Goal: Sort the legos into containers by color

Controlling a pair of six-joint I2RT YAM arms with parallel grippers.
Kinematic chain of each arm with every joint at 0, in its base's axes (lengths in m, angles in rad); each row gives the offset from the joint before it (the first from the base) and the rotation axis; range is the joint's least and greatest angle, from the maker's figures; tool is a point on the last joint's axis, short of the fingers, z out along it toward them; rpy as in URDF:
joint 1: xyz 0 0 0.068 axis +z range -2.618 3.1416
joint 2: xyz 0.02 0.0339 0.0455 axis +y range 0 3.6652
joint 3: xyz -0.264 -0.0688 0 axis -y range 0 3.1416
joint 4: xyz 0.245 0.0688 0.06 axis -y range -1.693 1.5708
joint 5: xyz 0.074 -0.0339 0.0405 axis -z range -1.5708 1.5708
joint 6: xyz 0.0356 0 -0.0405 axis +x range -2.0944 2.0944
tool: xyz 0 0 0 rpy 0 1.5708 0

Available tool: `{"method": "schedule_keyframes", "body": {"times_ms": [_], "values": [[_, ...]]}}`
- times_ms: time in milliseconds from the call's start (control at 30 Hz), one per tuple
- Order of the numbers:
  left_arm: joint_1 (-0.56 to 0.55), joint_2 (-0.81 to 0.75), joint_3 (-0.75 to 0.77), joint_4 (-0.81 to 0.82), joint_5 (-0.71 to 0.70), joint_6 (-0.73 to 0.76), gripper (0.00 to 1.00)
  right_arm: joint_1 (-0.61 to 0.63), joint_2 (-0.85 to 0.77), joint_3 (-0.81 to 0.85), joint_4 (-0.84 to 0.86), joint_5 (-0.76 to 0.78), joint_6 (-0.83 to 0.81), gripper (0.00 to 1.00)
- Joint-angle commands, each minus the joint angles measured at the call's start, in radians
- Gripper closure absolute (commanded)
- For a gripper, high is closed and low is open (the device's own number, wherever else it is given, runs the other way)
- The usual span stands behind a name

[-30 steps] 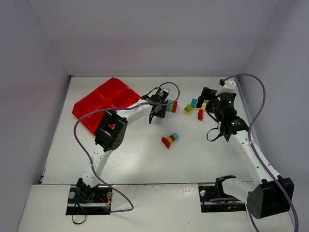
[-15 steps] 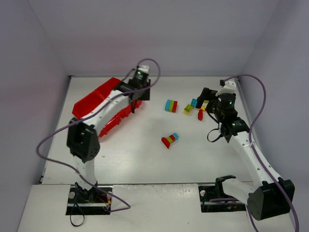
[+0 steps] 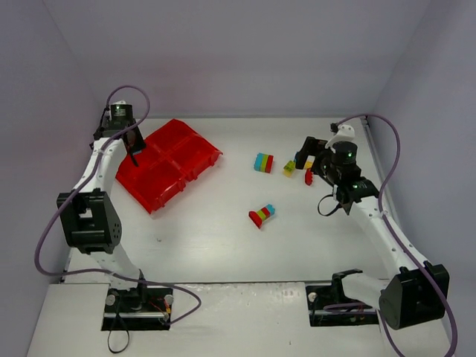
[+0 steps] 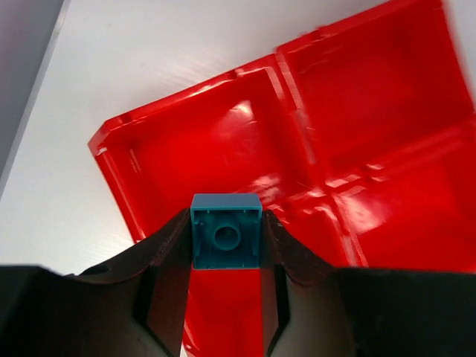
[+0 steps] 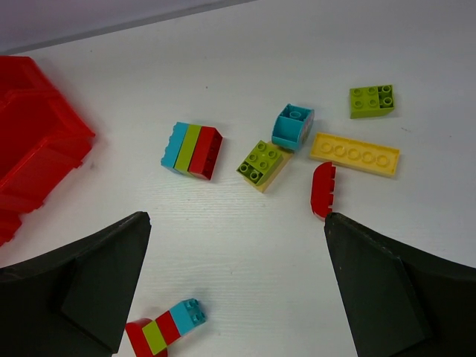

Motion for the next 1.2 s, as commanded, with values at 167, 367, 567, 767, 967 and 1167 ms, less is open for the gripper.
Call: {"method": "schedule_keyframes", "body": {"times_ms": [167, 367, 567, 767, 967, 1167], "values": [[0.065, 0.180, 0.095, 0.062, -0.036, 0.016, 1.00, -0.003, 0.006, 0.043, 0.053, -0.016, 0.006, 0.00], [0.078, 0.273, 0.158, 0.031, -0.041, 0.008, 0.88, -0.006, -0.003, 0.028, 0.041, 0.022, 0.002, 0.00], [0.080, 0.260, 0.138, 0.036, -0.038, 0.007, 0.51, -0.014, 0.014, 0.025, 0.039, 0.039, -0.003, 0.00], [0.078, 0.236, 0.134, 0.033, -0.038, 0.008, 0.40, -0.037, 0.052, 0.043, 0.035, 0.068, 0.019, 0.00], [0.048, 0.162, 0.148, 0.018, 0.021, -0.002, 0.40, -0.097, 0.118, 0.086, 0.018, 0.100, 0.062, 0.08], [-0.092, 0.079, 0.155, -0.010, 0.039, 0.047, 0.40, -0.114, 0.236, 0.158, -0.019, 0.215, 0.117, 0.19]]}}
